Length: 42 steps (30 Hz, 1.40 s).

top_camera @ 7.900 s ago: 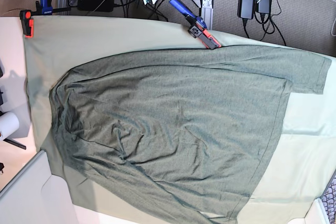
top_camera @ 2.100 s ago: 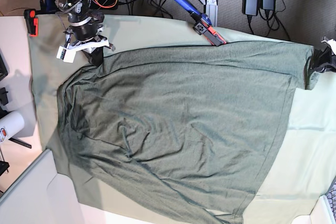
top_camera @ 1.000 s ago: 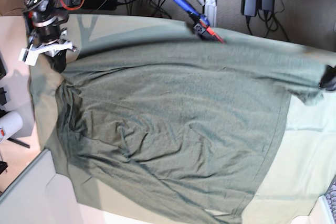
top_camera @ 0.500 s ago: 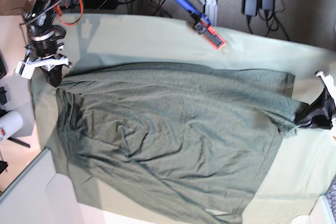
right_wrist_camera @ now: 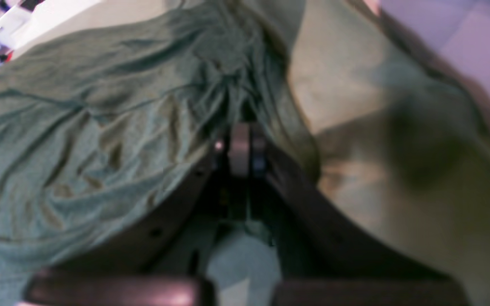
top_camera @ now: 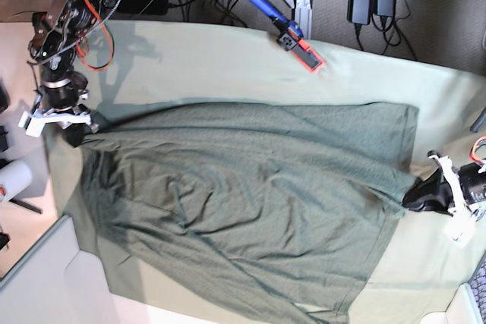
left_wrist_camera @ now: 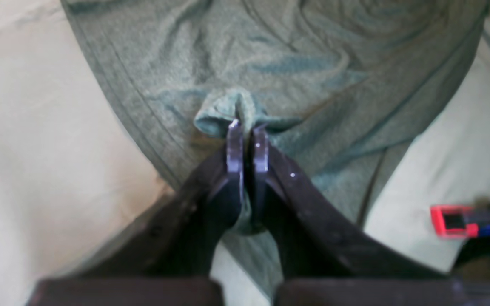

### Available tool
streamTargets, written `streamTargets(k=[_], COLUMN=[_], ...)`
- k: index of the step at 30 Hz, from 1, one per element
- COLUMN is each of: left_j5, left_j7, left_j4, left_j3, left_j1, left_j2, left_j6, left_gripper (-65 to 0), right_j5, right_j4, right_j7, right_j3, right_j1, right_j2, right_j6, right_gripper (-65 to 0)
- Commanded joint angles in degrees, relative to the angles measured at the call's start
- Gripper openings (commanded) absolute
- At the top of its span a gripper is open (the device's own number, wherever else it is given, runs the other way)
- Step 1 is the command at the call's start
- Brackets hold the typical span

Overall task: Fold the T-shirt properly
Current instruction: 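Drag the held shoulder corners outward to stretch the shirt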

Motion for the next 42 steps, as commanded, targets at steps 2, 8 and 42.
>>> streamTargets(k=[2,8,42], left_j5=[0.33,4.09,-6.58], left_j7=[-1.9,-5.22,7.54], left_j4=[-2.14,-10.71,-2.08], left_j3=[-0.17,-0.15,-2.1], left_j1=[-2.49,-5.38,4.7], left_j2=[0.24,1.75,-8.37], left_j6=[-0.56,-0.56,-0.56], left_gripper=[-65.0,-65.0,-24.6], right_j5=[0.52,-2.27,-5.31], right_j4=[-0.79,-4.13,-9.97], right_j7=[1.81,3.08,3.17], right_j3=[0.39,0.37,-2.95], right_j1=[2.47,5.97,9.7], right_j2=[1.14,1.14,1.11], right_j6=[0.28,0.28,0.44], right_gripper=[-65.0,-65.0,-29.0])
